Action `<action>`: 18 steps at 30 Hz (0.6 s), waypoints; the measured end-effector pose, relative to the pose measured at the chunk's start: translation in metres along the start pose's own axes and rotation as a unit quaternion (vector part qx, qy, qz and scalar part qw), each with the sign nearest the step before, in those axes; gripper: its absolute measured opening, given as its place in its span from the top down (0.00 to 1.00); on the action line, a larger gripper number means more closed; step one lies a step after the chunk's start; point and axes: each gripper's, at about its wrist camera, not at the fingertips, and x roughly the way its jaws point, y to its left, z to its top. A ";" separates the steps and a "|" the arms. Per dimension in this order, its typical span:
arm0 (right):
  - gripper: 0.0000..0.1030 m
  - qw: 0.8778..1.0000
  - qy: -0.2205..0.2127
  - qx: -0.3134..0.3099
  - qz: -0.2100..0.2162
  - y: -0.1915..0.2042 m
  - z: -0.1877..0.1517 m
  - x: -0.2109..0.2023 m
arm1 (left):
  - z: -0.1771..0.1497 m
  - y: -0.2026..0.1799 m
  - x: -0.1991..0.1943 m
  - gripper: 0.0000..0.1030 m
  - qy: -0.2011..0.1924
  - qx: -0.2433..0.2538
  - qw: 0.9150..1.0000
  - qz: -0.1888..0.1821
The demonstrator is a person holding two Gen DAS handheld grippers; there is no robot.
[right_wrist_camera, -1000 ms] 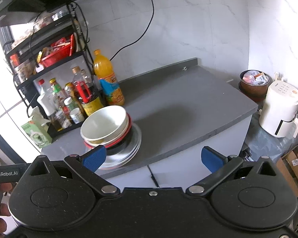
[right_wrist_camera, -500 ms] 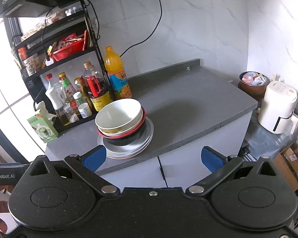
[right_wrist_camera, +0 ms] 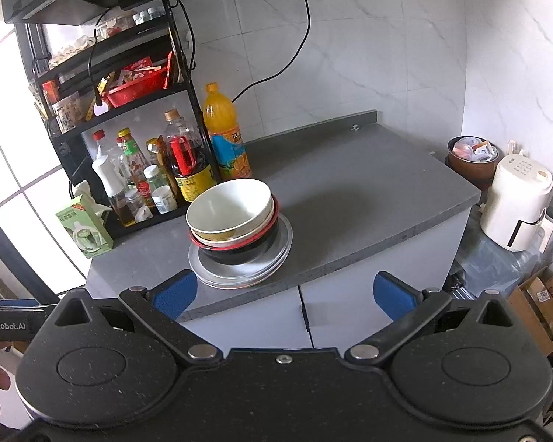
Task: Organize plates and bowls
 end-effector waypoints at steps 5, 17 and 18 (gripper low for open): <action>0.00 1.000 -0.003 -0.004 0.003 0.001 0.001 -0.001 | 0.001 0.000 0.000 0.01 0.000 0.002 1.000 0.005; 0.00 1.000 -0.006 -0.006 0.001 -0.007 0.006 0.000 | 0.005 -0.010 0.003 0.01 -0.004 0.011 1.000 0.004; 0.00 1.000 -0.007 -0.005 0.001 -0.009 0.006 0.000 | 0.005 -0.011 0.003 0.01 -0.004 0.012 1.000 0.004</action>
